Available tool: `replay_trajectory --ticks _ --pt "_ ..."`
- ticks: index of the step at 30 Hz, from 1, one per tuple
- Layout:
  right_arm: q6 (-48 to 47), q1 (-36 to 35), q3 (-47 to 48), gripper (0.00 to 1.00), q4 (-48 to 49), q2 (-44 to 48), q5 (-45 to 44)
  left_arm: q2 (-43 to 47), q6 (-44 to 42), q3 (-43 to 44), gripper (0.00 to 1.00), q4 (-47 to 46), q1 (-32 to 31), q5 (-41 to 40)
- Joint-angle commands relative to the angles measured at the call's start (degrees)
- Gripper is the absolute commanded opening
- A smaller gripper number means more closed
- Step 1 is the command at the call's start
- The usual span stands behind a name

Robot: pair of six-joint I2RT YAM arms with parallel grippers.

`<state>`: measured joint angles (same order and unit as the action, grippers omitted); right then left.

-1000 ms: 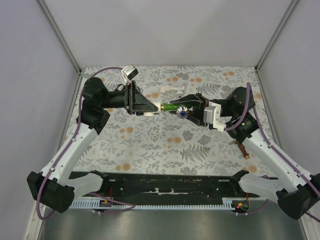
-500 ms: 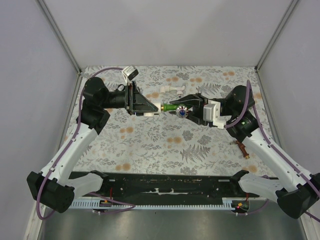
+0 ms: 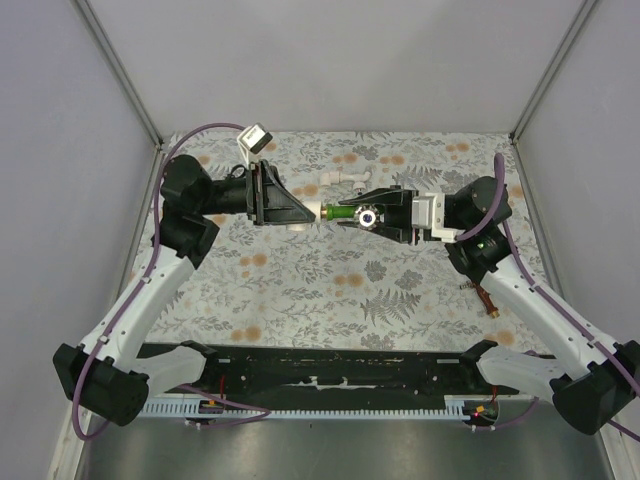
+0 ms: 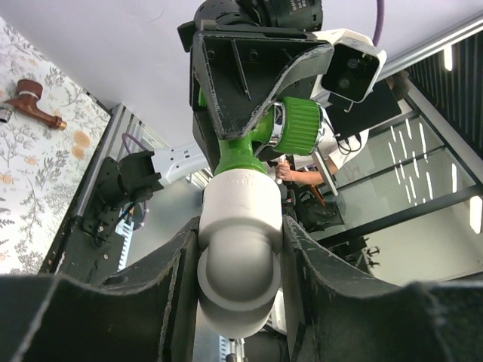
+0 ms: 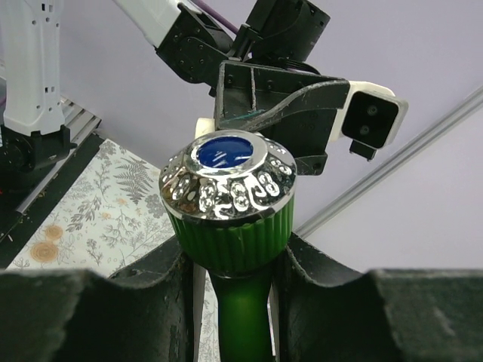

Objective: Install the water faucets

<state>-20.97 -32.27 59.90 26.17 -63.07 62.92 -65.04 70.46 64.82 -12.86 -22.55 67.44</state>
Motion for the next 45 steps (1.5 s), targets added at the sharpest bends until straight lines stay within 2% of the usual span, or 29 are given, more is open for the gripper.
replay_trajectory --ticks 1,5,7,11,14,16,20,25,28,32,45 --pt "5.23 -0.51 -1.28 0.00 1.42 -0.65 -0.78 1.58 2.94 0.57 0.02 -11.83 -1.18 -2.40" --pt "7.96 -0.51 -0.93 0.00 1.69 -0.65 -0.60 2.19 0.13 0.92 0.02 -11.40 -1.19 -1.88" --pt "8.66 -0.51 -0.92 0.00 1.60 -0.65 -0.69 2.46 -2.50 1.36 0.02 -8.07 -1.10 -1.52" --pt "8.76 -0.60 -0.40 0.00 0.55 -0.48 -0.34 2.37 -12.50 3.21 0.02 3.77 -1.19 -2.13" --pt "5.95 -0.77 0.83 0.00 -3.74 -0.30 -0.25 2.02 -19.63 5.31 0.02 14.76 -1.19 -4.24" --pt "2.53 -0.95 1.53 0.00 -7.00 -0.30 -0.08 1.84 -21.06 5.67 0.02 17.08 -1.19 -4.95" --pt "-0.64 -1.48 1.80 0.00 -8.77 -0.39 0.28 1.76 -19.05 5.67 0.02 16.91 -1.27 -5.65" --pt "2.41 -1.57 1.45 0.00 -6.59 -1.62 -0.51 2.28 -15.97 4.79 0.02 13.21 -1.27 -5.39" --pt "6.98 -1.57 -0.57 0.00 0.17 -1.88 -1.48 2.72 -12.55 3.04 0.02 6.12 -1.19 -5.04" --pt "8.58 -1.57 -1.10 0.00 0.72 -1.97 -2.18 2.90 -6.39 0.58 0.02 -2.77 -1.19 -4.42" --pt "10.69 -1.57 -0.31 0.00 -3.32 -1.27 -5.00 3.95 -7.96 0.14 0.02 -5.15 -1.27 -5.30"
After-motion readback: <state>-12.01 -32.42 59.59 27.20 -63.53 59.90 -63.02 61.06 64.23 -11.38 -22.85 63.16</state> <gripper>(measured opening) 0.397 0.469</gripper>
